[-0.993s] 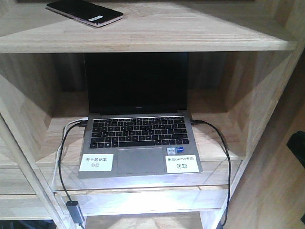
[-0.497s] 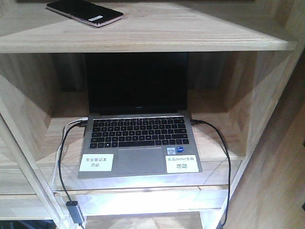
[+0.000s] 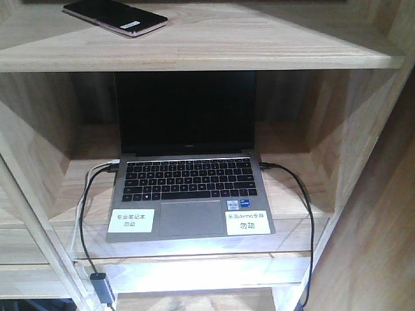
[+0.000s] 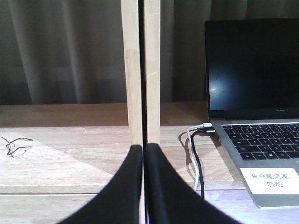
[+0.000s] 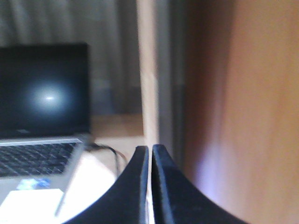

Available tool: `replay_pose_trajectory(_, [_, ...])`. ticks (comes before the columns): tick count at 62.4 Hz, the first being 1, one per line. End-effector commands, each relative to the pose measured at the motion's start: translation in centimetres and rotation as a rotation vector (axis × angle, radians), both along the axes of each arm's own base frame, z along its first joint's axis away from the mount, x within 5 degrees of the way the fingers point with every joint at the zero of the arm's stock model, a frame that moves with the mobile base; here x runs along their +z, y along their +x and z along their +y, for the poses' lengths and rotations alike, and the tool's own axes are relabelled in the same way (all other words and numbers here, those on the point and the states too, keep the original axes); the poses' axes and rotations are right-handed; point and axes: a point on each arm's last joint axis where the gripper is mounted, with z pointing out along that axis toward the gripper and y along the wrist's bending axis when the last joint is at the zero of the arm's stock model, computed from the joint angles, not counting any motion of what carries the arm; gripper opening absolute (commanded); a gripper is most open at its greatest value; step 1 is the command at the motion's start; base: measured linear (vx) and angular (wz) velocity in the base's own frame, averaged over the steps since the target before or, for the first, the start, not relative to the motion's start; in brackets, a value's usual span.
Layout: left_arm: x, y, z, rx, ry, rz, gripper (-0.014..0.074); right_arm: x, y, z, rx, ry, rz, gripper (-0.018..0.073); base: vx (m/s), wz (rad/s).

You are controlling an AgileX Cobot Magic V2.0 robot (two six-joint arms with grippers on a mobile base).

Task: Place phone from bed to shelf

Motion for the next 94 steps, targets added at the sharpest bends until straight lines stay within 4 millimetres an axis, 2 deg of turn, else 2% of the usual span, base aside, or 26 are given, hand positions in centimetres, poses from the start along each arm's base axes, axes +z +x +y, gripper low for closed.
replay_pose_trajectory(1, [1.5, -0.1, 0.0, -0.002, -0.011, -0.108, 0.0001, 0.5, -0.2, 0.0, -0.003, -0.006, -0.111, -0.0006, 0.0, 0.0])
replay_pose_trajectory(9, [1.5, -0.1, 0.0, -0.002, -0.011, -0.108, 0.0001, -0.6, -0.3, 0.0, -0.002, -0.014, -0.098, -0.0006, 0.0, 0.0])
replay_pose_trajectory(94, [1.5, -0.1, 0.0, -0.002, -0.011, -0.108, 0.0001, -0.5, -0.3, 0.0, -0.002, -0.012, -0.106, -0.0006, 0.0, 0.0])
